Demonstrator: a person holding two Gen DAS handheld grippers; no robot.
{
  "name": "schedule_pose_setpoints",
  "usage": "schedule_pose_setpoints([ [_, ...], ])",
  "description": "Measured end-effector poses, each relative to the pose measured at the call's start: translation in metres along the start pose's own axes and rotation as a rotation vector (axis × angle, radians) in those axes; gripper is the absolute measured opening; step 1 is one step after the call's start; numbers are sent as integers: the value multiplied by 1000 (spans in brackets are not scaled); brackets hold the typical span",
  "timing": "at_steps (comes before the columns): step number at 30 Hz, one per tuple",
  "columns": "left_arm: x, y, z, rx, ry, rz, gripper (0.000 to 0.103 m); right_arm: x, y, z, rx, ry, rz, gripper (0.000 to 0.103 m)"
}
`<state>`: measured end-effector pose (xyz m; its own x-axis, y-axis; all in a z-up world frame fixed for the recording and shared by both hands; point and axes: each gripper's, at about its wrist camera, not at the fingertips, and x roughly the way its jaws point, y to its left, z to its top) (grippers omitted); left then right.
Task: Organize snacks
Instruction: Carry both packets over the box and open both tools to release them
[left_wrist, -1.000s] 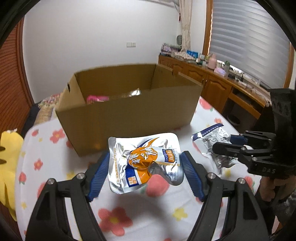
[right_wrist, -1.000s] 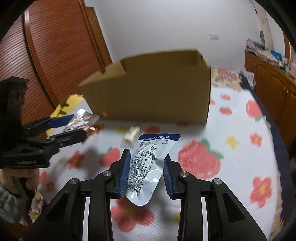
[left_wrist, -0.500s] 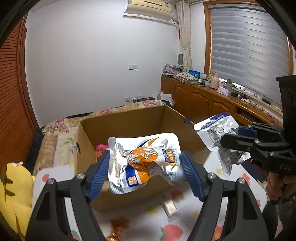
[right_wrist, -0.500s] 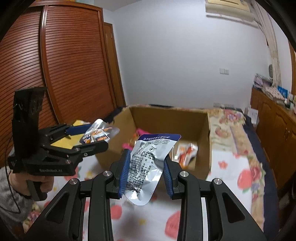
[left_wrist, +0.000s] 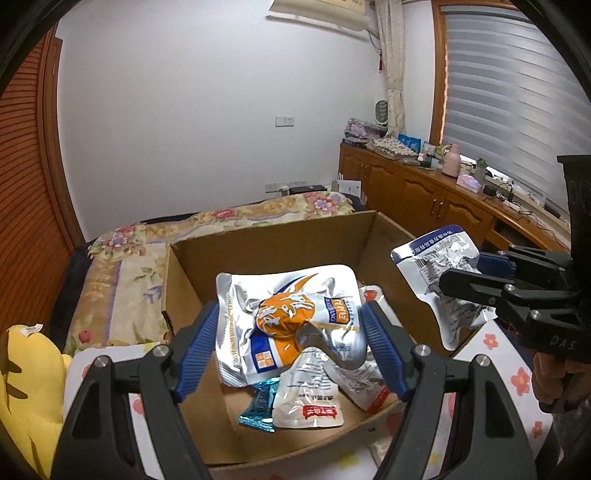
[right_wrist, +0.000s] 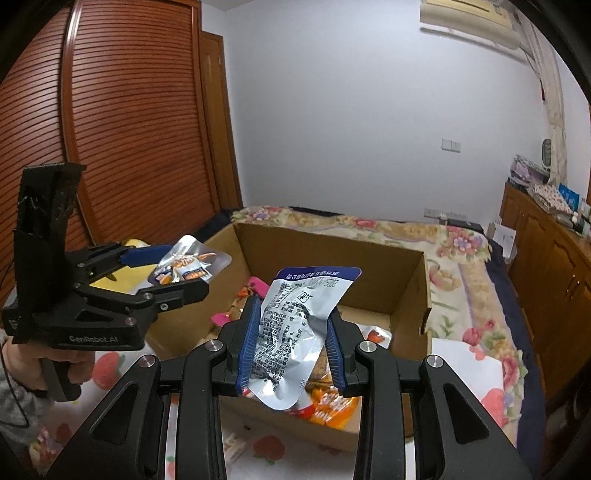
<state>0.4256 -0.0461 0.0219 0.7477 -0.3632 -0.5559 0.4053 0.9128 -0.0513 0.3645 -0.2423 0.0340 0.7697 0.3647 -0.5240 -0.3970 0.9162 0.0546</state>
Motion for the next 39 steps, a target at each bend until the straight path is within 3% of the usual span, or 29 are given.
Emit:
schedule_pose_setpoints([
  [11, 22, -2, -8, 8, 45, 19, 78, 35, -6, -14, 21, 71, -14, 33],
  [27, 24, -12, -11, 17, 83, 58, 82, 48, -3, -27, 31, 128, -36, 33],
  [39, -20, -15, -13, 23, 28, 46, 85, 10, 4, -26, 63, 74, -27, 33],
])
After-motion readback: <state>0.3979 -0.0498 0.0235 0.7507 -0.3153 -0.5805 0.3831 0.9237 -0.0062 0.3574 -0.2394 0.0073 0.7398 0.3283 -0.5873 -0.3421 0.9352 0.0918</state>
